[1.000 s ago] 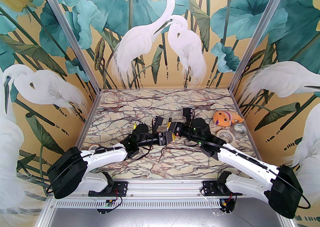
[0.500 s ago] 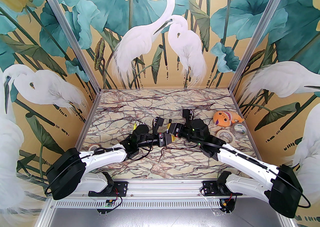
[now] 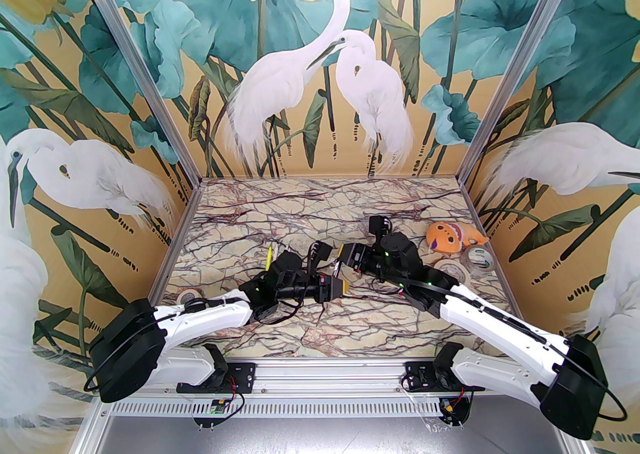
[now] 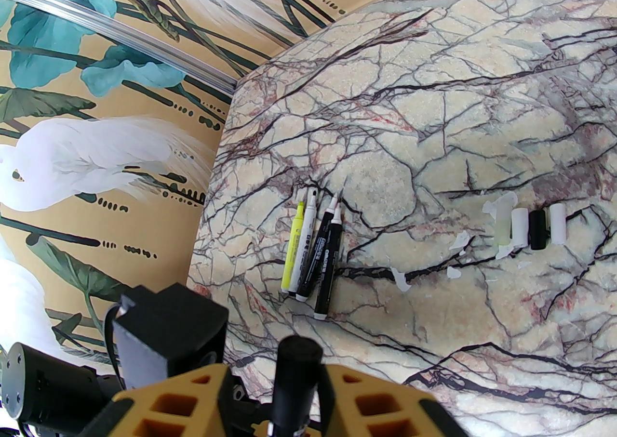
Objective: Open the pen caps
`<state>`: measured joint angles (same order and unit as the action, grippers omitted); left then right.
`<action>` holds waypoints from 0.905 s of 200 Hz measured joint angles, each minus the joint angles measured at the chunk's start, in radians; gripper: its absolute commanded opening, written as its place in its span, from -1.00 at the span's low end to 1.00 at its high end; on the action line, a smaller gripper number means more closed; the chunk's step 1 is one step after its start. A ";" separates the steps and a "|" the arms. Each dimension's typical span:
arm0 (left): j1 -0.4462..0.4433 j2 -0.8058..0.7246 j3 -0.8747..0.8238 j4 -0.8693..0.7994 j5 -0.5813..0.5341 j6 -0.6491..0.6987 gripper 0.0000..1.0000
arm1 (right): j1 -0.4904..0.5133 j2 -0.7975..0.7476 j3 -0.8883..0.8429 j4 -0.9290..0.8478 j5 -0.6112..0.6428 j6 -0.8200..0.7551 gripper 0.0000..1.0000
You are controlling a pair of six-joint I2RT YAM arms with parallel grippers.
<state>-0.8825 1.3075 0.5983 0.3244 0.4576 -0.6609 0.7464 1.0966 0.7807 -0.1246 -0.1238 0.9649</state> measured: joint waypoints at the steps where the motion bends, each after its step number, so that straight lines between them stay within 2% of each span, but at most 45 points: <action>1: -0.001 0.000 0.000 0.000 0.000 0.001 -0.94 | 0.000 0.002 0.001 -0.002 0.000 0.000 -0.20; 44: -0.027 0.000 0.014 -0.051 -0.003 0.040 -0.94 | 0.000 0.055 0.010 -0.023 -0.003 0.001 -0.20; 129: -0.041 -0.006 0.026 -0.090 -0.024 0.075 -0.95 | -0.001 0.092 0.023 -0.028 -0.037 0.011 -0.46; 181: -0.041 -0.008 0.026 -0.091 -0.031 0.082 -0.95 | -0.001 0.104 0.033 -0.022 -0.053 0.035 -0.70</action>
<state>-0.9234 1.2995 0.6243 0.2333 0.4267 -0.5785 0.7452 1.2007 0.8135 -0.1463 -0.1768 1.0004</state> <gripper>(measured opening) 0.213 0.195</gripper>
